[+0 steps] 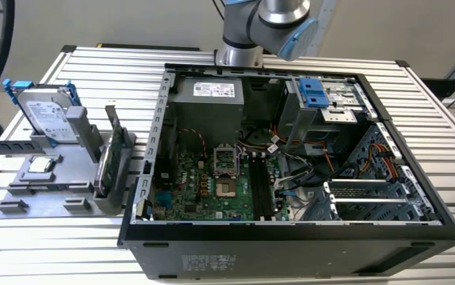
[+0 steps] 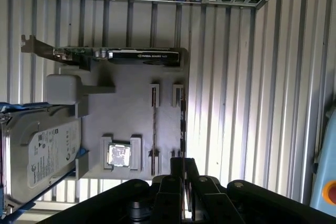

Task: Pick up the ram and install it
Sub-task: 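Pick up the ram and move it above insertion slot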

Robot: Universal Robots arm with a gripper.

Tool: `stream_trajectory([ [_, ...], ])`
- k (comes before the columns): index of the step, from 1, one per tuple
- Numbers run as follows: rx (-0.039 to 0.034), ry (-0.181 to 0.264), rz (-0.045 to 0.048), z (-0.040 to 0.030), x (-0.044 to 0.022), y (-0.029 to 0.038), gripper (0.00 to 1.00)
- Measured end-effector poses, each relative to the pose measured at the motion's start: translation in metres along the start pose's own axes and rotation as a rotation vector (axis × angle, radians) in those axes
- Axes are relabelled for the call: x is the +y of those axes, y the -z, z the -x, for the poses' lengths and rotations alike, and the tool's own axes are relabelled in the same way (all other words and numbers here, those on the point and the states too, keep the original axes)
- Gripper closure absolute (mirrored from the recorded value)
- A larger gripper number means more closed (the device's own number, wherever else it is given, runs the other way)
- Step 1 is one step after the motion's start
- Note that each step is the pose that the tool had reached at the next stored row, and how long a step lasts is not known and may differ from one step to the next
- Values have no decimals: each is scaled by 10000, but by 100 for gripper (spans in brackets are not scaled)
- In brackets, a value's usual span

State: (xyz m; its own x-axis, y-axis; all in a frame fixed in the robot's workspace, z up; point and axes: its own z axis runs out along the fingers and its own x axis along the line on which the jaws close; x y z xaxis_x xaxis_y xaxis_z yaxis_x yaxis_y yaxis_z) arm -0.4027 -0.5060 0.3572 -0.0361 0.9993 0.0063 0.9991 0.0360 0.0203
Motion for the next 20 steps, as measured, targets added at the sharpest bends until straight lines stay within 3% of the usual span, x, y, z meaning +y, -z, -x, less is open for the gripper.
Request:
stream_trajectory([
  [20, -1, 0, -1, -1, 3, 158, 100],
])
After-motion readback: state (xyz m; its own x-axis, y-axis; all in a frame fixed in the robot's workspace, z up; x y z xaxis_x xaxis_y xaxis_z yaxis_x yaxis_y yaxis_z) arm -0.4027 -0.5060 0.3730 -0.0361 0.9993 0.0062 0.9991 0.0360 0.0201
